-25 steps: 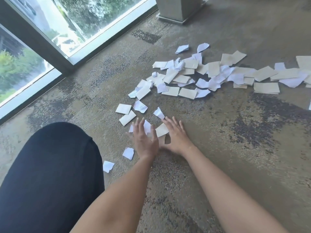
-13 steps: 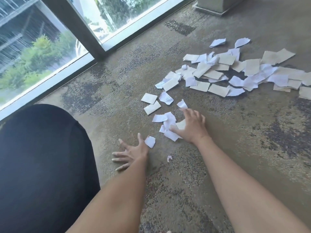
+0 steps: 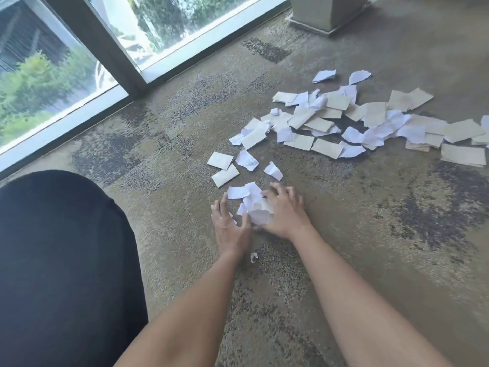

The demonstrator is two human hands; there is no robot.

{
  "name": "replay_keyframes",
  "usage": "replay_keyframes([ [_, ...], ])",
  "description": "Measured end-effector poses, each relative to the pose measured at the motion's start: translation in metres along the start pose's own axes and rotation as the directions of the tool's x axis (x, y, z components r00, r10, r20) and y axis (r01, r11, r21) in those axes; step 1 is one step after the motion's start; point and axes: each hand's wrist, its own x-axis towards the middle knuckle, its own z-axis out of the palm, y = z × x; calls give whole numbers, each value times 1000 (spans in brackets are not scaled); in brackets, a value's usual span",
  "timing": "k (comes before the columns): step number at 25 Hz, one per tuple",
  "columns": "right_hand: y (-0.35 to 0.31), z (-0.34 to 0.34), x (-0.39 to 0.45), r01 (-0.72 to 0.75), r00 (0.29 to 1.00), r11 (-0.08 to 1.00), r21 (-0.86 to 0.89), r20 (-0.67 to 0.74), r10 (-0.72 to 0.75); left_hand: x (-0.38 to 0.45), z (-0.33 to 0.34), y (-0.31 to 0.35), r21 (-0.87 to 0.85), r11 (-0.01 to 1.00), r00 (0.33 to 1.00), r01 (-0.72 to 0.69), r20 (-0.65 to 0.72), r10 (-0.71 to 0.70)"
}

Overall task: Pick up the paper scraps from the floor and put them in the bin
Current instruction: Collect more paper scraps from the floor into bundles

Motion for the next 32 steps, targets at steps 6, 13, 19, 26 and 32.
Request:
replay_keyframes([
  [6, -14, -3, -3, -36, 998, 998, 50, -45, 38, 15, 20, 47, -264, 950, 966, -169, 148, 213],
  [13, -6, -32, 7, -30, 994, 1000, -1, 106, 30, 45, 19, 59, -54, 991, 960, -126, 246, 135],
  [19, 16, -60, 7, -78, 975, 988, 136, 219, 47, 46, 11, 51, -14, 988, 912, -156, 383, 150],
  [26, 38, -78, -1, -227, 930, 912, 340, 353, 100, 39, 15, 52, 254, 924, 887, -287, 434, 156],
  [32, 21, -56, -9, -244, 871, 970, 3, 440, 218, 36, 21, 43, 347, 864, 890, -366, 402, 215],
])
